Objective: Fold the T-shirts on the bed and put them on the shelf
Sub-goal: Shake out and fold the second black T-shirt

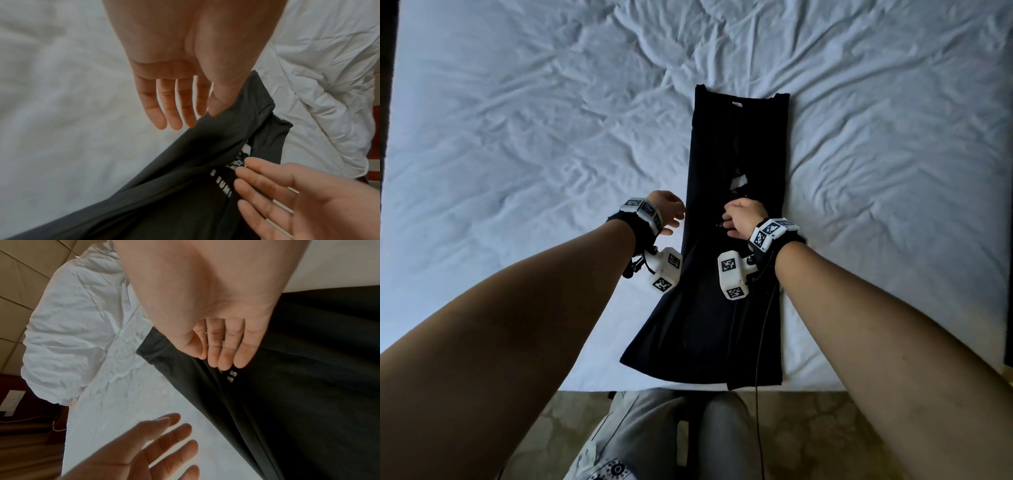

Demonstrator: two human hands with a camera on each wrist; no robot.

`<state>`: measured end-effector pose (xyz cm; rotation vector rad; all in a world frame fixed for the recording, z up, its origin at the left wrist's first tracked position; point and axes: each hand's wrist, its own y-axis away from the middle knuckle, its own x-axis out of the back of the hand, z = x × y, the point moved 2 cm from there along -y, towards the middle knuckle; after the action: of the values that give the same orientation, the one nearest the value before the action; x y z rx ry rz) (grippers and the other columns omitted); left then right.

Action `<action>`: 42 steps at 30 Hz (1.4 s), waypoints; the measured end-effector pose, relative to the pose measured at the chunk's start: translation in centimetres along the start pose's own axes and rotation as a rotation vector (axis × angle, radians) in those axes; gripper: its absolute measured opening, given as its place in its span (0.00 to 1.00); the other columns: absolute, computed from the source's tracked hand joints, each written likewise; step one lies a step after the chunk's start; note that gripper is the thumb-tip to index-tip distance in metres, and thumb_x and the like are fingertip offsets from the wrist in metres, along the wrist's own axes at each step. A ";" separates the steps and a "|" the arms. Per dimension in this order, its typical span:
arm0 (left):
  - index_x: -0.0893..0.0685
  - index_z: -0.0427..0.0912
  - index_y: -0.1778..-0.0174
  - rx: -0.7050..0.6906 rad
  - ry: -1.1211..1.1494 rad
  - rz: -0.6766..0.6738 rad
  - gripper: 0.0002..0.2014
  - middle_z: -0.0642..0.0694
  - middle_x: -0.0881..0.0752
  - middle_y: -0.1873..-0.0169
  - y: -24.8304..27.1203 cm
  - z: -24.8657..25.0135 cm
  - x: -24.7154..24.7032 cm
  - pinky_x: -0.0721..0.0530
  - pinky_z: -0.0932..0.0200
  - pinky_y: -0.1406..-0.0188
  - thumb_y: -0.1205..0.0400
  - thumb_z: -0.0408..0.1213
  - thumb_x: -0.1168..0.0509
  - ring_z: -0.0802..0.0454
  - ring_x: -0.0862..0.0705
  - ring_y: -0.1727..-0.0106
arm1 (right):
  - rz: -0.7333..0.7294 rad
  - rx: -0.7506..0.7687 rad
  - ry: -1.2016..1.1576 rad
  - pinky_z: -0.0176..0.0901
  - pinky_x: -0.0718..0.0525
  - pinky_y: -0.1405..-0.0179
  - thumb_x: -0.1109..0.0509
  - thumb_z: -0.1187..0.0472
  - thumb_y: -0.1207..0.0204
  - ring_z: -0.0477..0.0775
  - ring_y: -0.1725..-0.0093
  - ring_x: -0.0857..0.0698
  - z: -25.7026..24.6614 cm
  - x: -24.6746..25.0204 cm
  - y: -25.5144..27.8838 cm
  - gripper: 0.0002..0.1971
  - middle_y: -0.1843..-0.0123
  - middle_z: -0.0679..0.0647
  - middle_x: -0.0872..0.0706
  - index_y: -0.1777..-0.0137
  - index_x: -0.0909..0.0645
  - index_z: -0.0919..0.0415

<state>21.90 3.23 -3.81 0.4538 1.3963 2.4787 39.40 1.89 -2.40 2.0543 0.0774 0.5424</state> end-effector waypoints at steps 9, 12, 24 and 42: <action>0.18 0.42 0.48 0.059 -0.153 -0.005 0.05 0.41 0.13 0.54 3.1 -9.5 -1.5 0.14 0.49 0.52 0.18 0.36 0.35 0.46 0.14 0.52 | 0.055 -0.022 -0.148 0.37 0.18 0.67 0.41 0.65 0.16 0.45 0.66 0.20 6.3 -2.9 4.3 0.13 0.63 0.50 0.19 0.38 0.18 0.65; 0.18 0.41 0.47 0.077 -0.199 0.013 0.06 0.39 0.12 0.53 4.3 -11.9 -2.3 0.12 0.45 0.49 0.18 0.35 0.35 0.45 0.13 0.51 | 0.043 -0.028 -0.139 0.37 0.18 0.66 0.41 0.65 0.16 0.45 0.66 0.19 8.6 -3.6 5.3 0.12 0.60 0.52 0.17 0.39 0.18 0.65; 0.15 0.49 0.49 0.077 -0.809 0.036 0.13 0.43 0.13 0.53 7.0 -17.6 -4.8 0.16 0.46 0.44 0.26 0.50 0.29 0.40 0.15 0.50 | -0.007 0.013 -0.082 0.40 0.16 0.62 0.41 0.65 0.17 0.48 0.61 0.18 15.8 -5.3 7.8 0.11 0.62 0.50 0.18 0.42 0.17 0.64; 0.21 0.41 0.41 0.040 -0.047 -0.244 0.08 0.41 0.12 0.55 14.3 -16.5 -13.0 0.09 0.52 0.68 0.16 0.35 0.38 0.45 0.11 0.60 | -0.335 -0.152 -0.357 0.53 0.16 0.51 0.33 0.36 0.25 0.58 0.45 0.14 21.8 -7.5 10.1 0.27 0.42 0.55 0.13 0.35 0.18 0.55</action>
<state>26.38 -21.70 -1.45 0.3259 1.3941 2.2351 39.91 -23.07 -5.86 1.9059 0.1591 -0.0268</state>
